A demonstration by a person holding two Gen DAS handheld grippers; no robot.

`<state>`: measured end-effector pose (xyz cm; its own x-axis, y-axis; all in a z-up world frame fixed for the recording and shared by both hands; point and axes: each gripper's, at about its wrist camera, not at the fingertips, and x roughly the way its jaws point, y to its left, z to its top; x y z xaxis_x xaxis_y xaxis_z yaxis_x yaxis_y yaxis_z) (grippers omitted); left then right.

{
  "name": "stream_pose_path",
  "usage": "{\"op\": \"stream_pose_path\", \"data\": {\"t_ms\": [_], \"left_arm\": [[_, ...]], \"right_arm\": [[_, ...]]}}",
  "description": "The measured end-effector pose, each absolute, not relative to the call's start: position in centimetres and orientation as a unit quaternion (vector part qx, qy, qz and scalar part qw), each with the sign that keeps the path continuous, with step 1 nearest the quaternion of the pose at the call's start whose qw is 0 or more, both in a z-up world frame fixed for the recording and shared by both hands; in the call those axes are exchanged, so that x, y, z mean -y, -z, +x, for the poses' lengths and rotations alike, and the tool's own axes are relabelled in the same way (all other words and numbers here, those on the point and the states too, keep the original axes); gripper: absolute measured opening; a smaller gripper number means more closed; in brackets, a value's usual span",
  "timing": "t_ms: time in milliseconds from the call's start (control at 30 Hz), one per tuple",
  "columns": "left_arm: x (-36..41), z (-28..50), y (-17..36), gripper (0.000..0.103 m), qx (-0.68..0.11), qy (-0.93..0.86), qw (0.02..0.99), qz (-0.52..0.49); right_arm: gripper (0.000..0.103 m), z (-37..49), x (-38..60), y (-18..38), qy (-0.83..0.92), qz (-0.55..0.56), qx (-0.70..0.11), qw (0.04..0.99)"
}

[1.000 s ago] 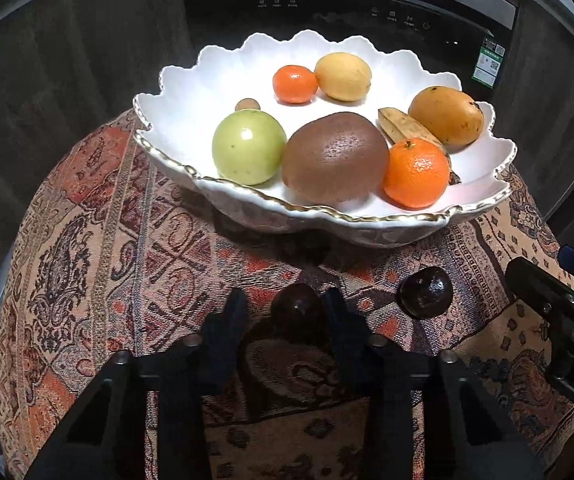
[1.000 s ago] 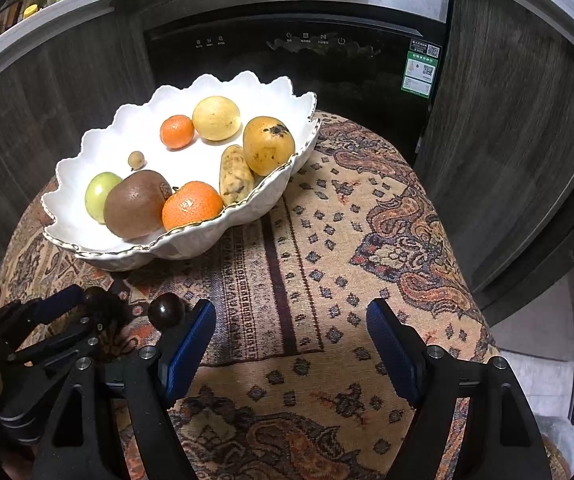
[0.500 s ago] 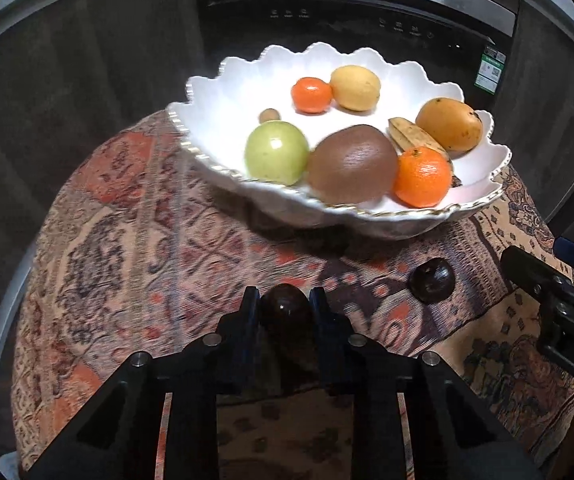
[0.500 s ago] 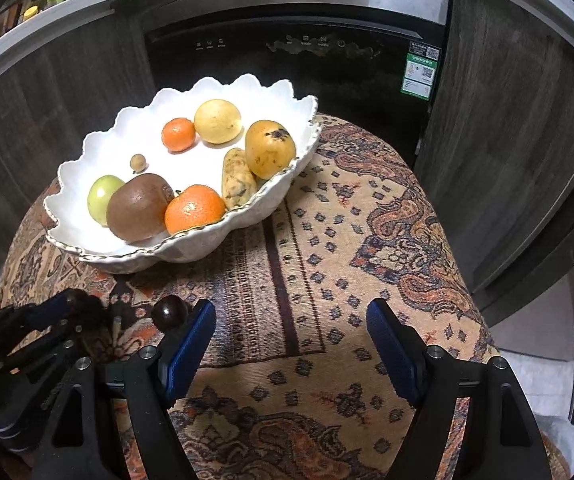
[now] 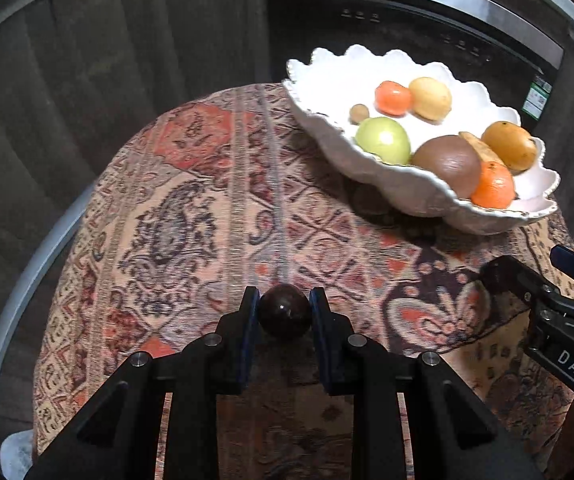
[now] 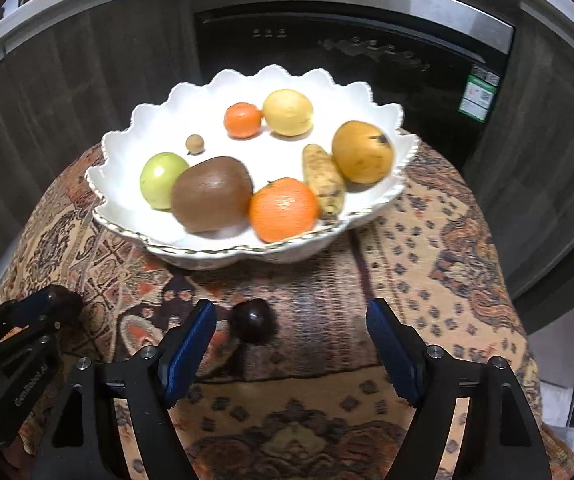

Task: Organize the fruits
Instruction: 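Grasp one dark plum with the left tool while the right tool grasps the other plum, then lift and carry both dark plums over the white bowl with both tools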

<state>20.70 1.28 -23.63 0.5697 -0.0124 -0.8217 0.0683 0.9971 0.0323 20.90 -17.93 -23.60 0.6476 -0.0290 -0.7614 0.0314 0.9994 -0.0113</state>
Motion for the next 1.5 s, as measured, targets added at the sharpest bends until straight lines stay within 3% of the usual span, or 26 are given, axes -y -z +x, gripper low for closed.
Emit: {"op": "stream_pose_path", "data": {"t_ms": [100, 267, 533, 800, 1500], "left_arm": [[-1.9, 20.7, 23.7, 0.026, -0.463, 0.018, 0.886, 0.026], [-2.2, 20.8, 24.0, 0.026, -0.467, 0.015, 0.884, 0.021], [-2.3, 20.7, 24.1, 0.026, -0.468, 0.014, 0.884, 0.020], [-1.8, 20.1, 23.0, 0.026, -0.459, 0.014, 0.888, 0.025], [2.5, 20.0, 15.2, 0.026, -0.414, 0.057, 0.908, 0.040]], "right_arm": [[0.076, 21.5, 17.5, 24.3, 0.016, 0.001, -0.428, 0.904], [0.061, 22.3, 17.2, 25.3, 0.013, 0.003, -0.443, 0.897], [0.029, 22.4, 16.8, 25.8, 0.001, -0.001, -0.446, 0.895], [0.029, 21.4, 17.2, 24.7, 0.002, 0.002, -0.440, 0.898], [0.029, 18.6, 21.4, 15.7, 0.020, 0.011, -0.371, 0.928]]}}
